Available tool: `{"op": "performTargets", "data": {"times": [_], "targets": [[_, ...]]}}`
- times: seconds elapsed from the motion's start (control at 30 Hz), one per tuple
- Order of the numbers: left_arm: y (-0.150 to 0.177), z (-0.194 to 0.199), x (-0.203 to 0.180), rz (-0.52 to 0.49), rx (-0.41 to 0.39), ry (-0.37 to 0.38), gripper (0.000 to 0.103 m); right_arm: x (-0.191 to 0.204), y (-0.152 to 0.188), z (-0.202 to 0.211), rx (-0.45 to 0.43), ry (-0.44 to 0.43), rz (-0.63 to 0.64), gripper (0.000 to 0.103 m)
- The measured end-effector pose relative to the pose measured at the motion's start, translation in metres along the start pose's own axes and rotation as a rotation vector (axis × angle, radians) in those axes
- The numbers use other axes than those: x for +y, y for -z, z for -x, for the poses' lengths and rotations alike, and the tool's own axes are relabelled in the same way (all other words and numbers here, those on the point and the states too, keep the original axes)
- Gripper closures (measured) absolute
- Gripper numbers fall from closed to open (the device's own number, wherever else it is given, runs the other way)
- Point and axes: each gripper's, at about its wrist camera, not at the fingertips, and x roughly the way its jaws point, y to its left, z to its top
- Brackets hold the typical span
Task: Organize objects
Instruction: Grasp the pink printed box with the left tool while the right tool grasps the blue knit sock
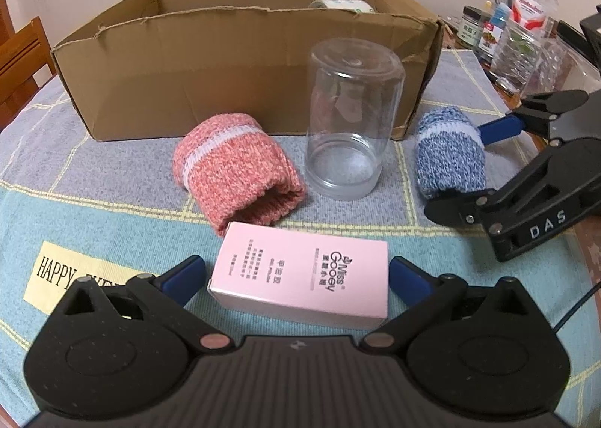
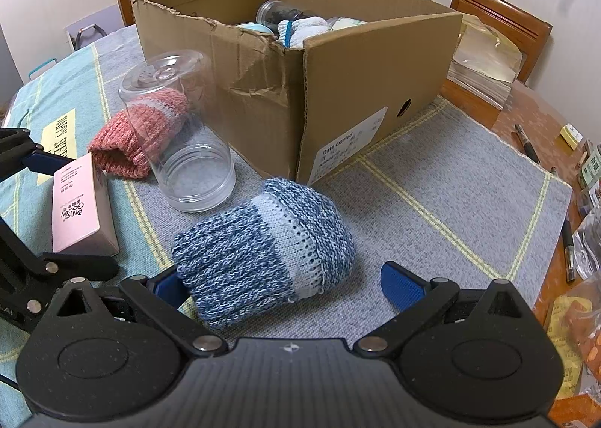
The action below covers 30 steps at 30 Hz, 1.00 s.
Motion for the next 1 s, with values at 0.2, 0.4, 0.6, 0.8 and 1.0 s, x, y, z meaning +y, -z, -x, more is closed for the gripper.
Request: {"op": "performTargets", "data": {"times": [0.2,0.4,0.6,0.8,1.0], "targets": [[0.0,0.0,0.001,0.0,0.002,0.001,0.0,0.0,-0.002,-0.002,0.001,-0.006,0.009,0.0],[0.003,0.004,0.001,-0.014,0.014,0.009,0.001,0.0,-0.003,-0.003,0.003,-0.017,0.023,0.0],[0.004,0.005,0.001,-0.04,0.001,0.011,0.001,0.0,-0.004,-0.003,0.003,-0.023,0.032,0.0],[0.004,0.012,0.005,-0.052,-0.018,0.051,0.001,0.001,-0.005,-0.004,0.009,-0.022,0.031,0.0],[0.003,0.013,0.012,-0.046,-0.022,0.067,0.014,0.002,-0.008,-0.004,0.033,-0.023,0.032,0.0]]}}
